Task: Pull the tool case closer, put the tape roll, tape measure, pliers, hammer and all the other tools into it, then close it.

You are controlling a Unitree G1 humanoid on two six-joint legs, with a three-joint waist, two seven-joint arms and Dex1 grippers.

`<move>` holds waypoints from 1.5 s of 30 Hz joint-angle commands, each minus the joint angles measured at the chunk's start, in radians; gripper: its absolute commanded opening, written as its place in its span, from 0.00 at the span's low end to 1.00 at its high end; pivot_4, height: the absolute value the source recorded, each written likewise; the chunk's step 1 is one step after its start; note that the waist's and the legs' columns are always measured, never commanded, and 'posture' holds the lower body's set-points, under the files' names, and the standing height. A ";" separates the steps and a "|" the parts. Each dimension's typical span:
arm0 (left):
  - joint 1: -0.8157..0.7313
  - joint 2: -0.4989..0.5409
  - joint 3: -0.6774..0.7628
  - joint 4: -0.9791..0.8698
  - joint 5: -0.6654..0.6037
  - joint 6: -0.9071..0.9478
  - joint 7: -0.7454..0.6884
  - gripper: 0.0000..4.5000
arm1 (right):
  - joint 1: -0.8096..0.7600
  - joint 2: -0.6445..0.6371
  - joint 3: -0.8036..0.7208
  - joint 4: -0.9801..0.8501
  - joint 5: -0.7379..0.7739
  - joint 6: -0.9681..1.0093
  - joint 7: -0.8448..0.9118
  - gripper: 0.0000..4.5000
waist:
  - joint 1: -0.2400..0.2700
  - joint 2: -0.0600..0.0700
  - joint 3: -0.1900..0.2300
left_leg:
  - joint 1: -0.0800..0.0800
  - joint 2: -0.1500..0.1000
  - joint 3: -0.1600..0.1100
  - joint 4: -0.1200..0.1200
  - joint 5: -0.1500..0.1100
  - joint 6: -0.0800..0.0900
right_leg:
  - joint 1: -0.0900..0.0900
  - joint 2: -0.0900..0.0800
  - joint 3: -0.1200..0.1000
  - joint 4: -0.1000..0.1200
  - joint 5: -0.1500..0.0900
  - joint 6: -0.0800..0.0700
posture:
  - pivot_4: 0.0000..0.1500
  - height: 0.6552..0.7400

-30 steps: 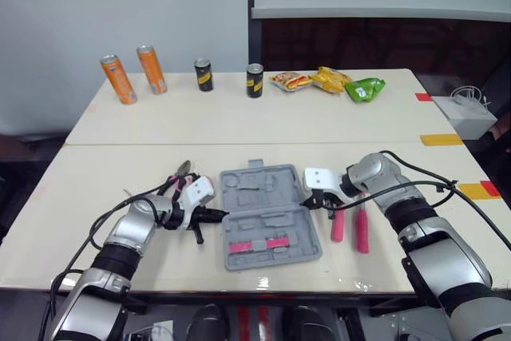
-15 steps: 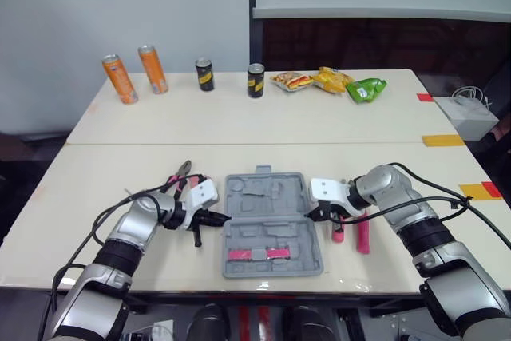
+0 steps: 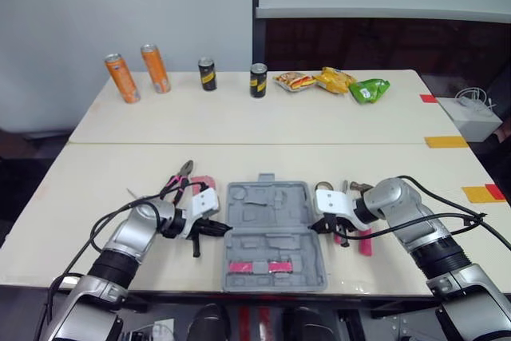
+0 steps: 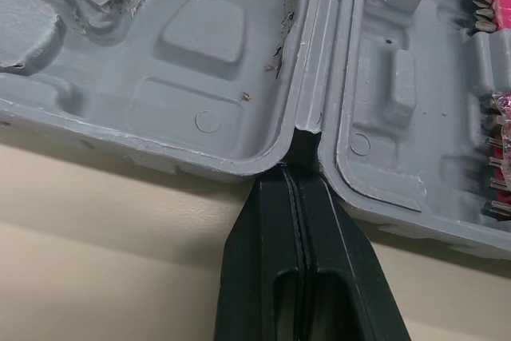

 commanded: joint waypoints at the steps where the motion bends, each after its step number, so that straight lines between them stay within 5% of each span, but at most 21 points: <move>1: 0.015 -0.009 -0.028 -0.047 -0.012 0.008 -0.021 0.00 | 0.035 -0.008 0.013 -0.062 0.041 0.019 0.024 0.01 | 0.001 0.000 0.000 | 0.000 0.000 0.000 0.000 0.000 0.000 | 0.000 0.000 0.000 0.000 0.000 0.000 | 1.00 1.00; 37: 0.148 0.036 -0.032 -0.201 -0.020 0.072 0.010 0.00 | 0.190 -0.093 -0.005 -0.240 0.114 0.098 -0.048 0.01 | -0.001 0.002 -0.002 | 0.004 0.000 0.001 -0.006 0.000 0.000 | 0.004 0.000 0.000 -0.005 0.000 0.001 | 1.00 1.00; 45: 0.273 0.058 0.175 -0.319 -0.171 0.059 0.081 0.00 | 0.351 -0.109 -0.272 -0.288 0.278 0.040 -0.161 0.01 | -0.002 0.002 -0.001 | 0.009 -0.001 0.001 -0.008 -0.001 -0.001 | 0.008 0.000 0.001 -0.008 -0.001 0.001 | 1.00 1.00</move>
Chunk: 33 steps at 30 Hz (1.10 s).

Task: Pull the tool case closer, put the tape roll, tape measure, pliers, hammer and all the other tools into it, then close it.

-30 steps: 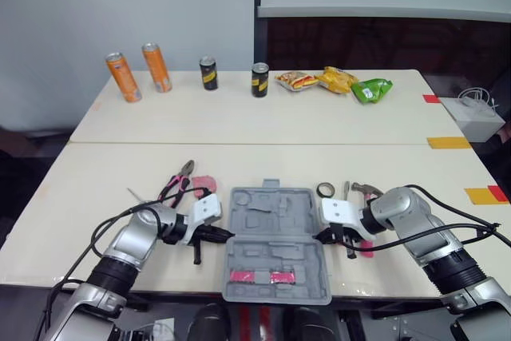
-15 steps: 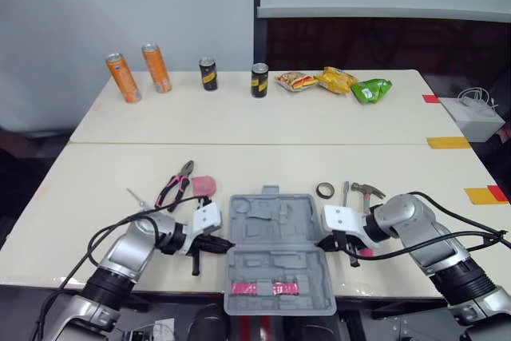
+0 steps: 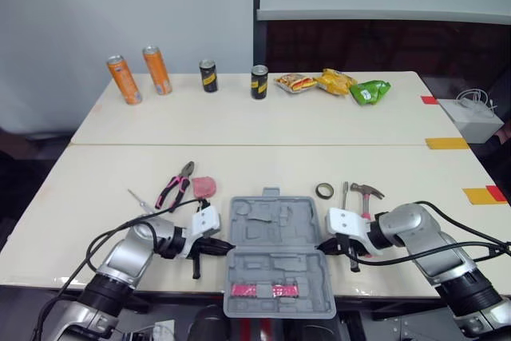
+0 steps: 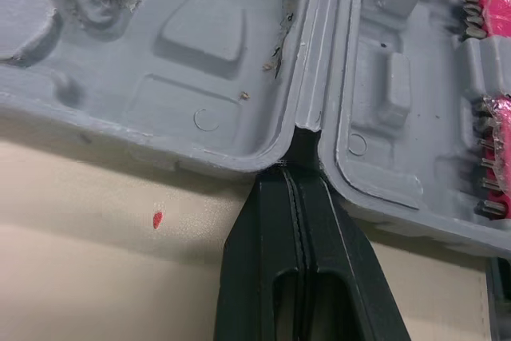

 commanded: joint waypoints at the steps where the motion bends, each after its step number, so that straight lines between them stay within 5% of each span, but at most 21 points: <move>1: 0.076 0.004 0.169 -0.137 -0.141 0.012 0.048 0.00 | 0.099 -0.008 -0.188 -0.074 0.131 -0.069 -0.040 0.01 | 0.000 0.000 0.001 | 0.000 0.000 0.000 -0.001 0.000 0.000 | 0.000 0.000 0.000 -0.001 0.000 0.000 | 1.00 1.00; 8: 0.270 -0.044 0.455 -0.338 -0.370 0.063 0.187 0.00 | 0.311 0.115 -0.482 -0.188 0.403 -0.153 -0.109 0.01 | -0.004 -0.001 0.001 | -0.001 0.000 0.001 -0.006 0.000 0.000 | -0.001 0.001 0.000 -0.006 -0.001 0.001 | 1.00 1.00; 10: 0.311 -0.044 0.492 -0.361 -0.401 0.053 0.193 0.11 | 0.350 0.120 -0.514 -0.203 0.436 -0.157 -0.108 0.00 | -0.003 -0.001 0.001 | -0.001 0.000 0.001 -0.007 -0.001 -0.001 | -0.001 0.001 0.000 -0.007 -0.001 0.002 | 1.00 1.00; 22: 0.621 0.010 0.795 -0.254 -0.480 -0.042 0.147 0.99 | 0.783 0.168 -0.875 -0.142 0.539 -0.378 -0.054 0.85 | 0.002 -0.007 0.002 | 0.008 -0.001 0.001 -0.023 -0.003 -0.003 | 0.008 0.003 0.000 -0.024 -0.008 0.015 | 1.00 1.00; 24: 0.630 0.014 0.811 -0.226 -0.479 -0.051 0.152 1.00 | 0.806 0.174 -0.898 -0.105 0.543 -0.404 -0.047 0.99 | 0.002 -0.007 0.003 | 0.008 -0.001 0.001 -0.024 -0.004 -0.005 | 0.007 0.003 0.000 -0.024 -0.009 0.016 | 1.00 1.00; 33: 0.631 0.024 0.800 -0.194 -0.478 -0.071 0.145 1.00 | 0.820 0.164 -0.899 -0.059 0.551 -0.434 -0.047 0.99 | 0.002 -0.008 0.003 | 0.009 -0.001 0.001 -0.024 -0.006 -0.007 | 0.008 0.004 0.001 -0.026 -0.010 0.017 | 1.00 1.00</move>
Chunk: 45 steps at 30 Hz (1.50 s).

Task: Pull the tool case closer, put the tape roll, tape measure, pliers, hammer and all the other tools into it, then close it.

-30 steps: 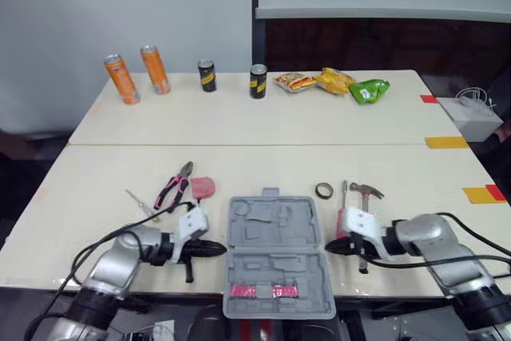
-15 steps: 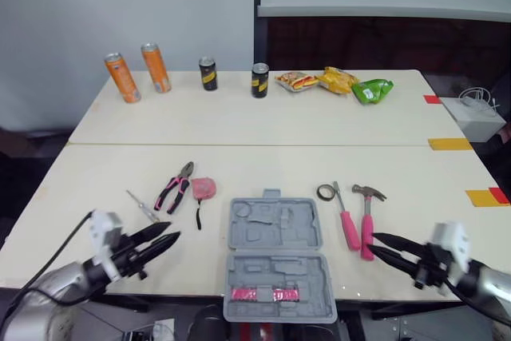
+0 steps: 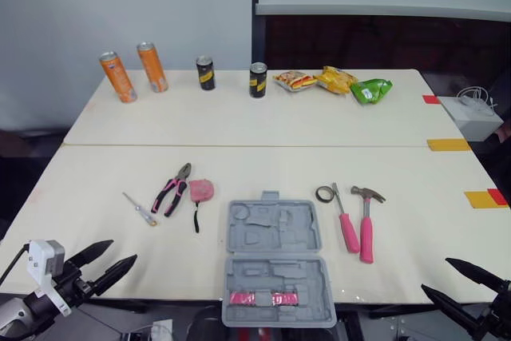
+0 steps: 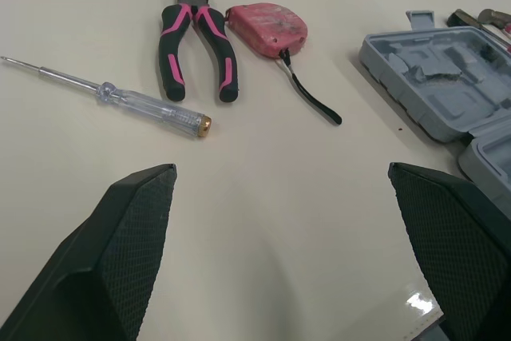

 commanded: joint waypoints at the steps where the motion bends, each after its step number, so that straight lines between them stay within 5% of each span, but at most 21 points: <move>1: -0.004 0.013 0.012 -0.011 -0.014 -0.016 -0.001 1.00 | 0.000 -0.007 -0.017 -0.007 0.023 -0.013 -0.005 0.99 | 0.000 0.000 0.000 | 0.000 0.000 0.000 0.000 0.000 0.000 | 0.000 0.000 0.000 0.000 0.000 0.000 | 1.00 1.00; 7: -0.020 0.026 -0.021 -0.054 -0.015 0.008 0.001 1.00 | -0.048 -0.029 0.037 -0.105 0.045 0.056 -0.045 0.99 | 0.001 0.000 0.000 | 0.003 0.001 0.000 0.000 0.000 0.000 | 0.002 0.001 0.000 0.000 0.000 0.000 | 1.00 1.00; 15: -0.118 0.131 -0.079 -0.116 -0.024 0.094 -0.001 1.00 | -0.299 -0.155 0.177 -0.249 0.139 0.259 -0.081 0.99 | 0.004 0.001 0.000 | 0.018 0.001 0.000 0.000 0.000 0.000 | 0.016 0.002 0.000 0.002 0.000 -0.001 | 1.00 1.00; 22: -0.288 0.387 -0.163 -0.162 0.035 0.301 0.041 1.00 | -0.509 -0.182 0.314 -0.320 0.198 0.354 -0.078 0.99 | 0.015 0.001 0.000 | 0.016 0.002 0.000 0.000 0.000 0.000 | 0.014 0.002 0.000 0.006 0.003 -0.008 | 1.00 1.00; 27: -0.481 0.549 -0.318 -0.164 0.070 0.380 -0.013 1.00 | -0.551 -0.181 0.376 -0.275 0.107 0.347 -0.117 0.99 | 0.016 0.001 0.000 | 0.015 0.002 0.001 0.001 0.000 0.000 | 0.012 0.002 0.000 0.007 0.002 -0.009 | 1.00 1.00; 31: -0.607 0.484 -0.326 -0.155 -0.041 0.374 -0.091 1.00 | -0.622 -0.245 0.454 -0.227 -0.059 0.404 -0.218 0.99 | 0.005 0.002 0.000 | 0.015 0.001 0.002 0.001 0.000 -0.001 | 0.011 0.002 0.001 0.009 0.002 -0.010 | 1.00 1.00; 38: -0.558 0.264 -0.246 -0.191 -0.167 0.223 -0.185 1.00 | -0.968 -0.413 0.723 -0.124 -0.240 0.622 -0.172 0.99 | -0.027 0.002 0.000 | 0.013 0.004 0.005 0.005 0.002 -0.003 | 0.004 0.003 0.004 0.022 0.000 -0.014 | 1.00 1.00; 45: -0.438 0.220 -0.185 -0.157 -0.224 0.173 -0.295 1.00 | -1.389 -0.297 1.088 0.141 -0.457 0.567 0.048 0.99 | -0.021 0.001 0.002 | 0.007 0.015 0.001 0.019 0.002 -0.009 | -0.005 0.012 0.001 0.039 -0.004 -0.025 | 1.00 1.00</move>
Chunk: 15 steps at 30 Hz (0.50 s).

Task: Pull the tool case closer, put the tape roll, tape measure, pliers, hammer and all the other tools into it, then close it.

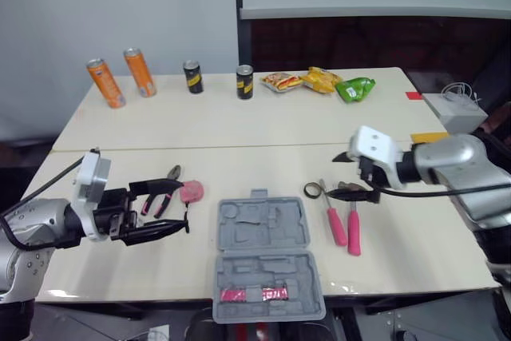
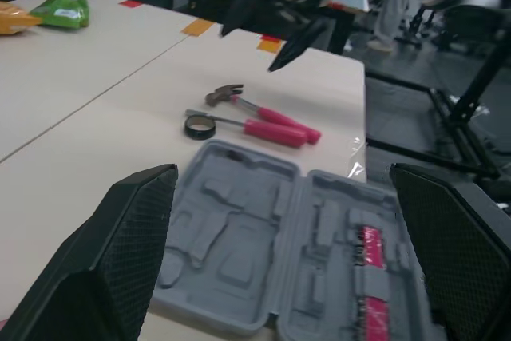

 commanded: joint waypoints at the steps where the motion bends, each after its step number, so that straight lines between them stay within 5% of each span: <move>1: 0.040 -0.022 0.061 -0.005 -0.032 -0.045 -0.023 1.00 | -0.111 0.035 0.151 0.142 -0.180 -0.101 0.057 0.99 | 0.008 0.000 0.000 | -0.001 0.000 -0.001 0.000 0.000 0.000 | 0.000 0.000 -0.001 0.000 0.000 0.000 | 1.00 1.00; 4: 0.075 -0.046 0.076 -0.008 -0.026 -0.081 -0.030 1.00 | -0.197 0.077 0.269 0.309 -0.324 -0.203 0.096 0.94 | 0.016 0.000 0.001 | -0.004 0.000 -0.002 0.005 -0.001 -0.002 | 0.000 0.000 -0.001 0.000 0.000 -0.001 | 1.00 1.00; 11: 0.116 -0.085 0.074 -0.075 -0.036 -0.087 0.022 1.00 | -0.295 0.223 0.316 0.590 -0.437 -0.328 0.112 0.44 | 0.016 0.000 0.001 | -0.007 0.000 -0.002 0.011 -0.002 -0.003 | -0.001 -0.001 0.000 0.001 0.001 -0.002 | 1.00 1.00; 15: 0.114 -0.091 0.070 -0.121 -0.053 -0.060 0.075 1.00 | -0.331 0.280 0.316 0.680 -0.478 -0.359 0.113 0.44 | 0.009 0.000 0.001 | -0.007 0.001 -0.002 0.012 -0.002 -0.003 | -0.002 -0.001 0.000 0.004 0.001 -0.002 | 1.00 1.00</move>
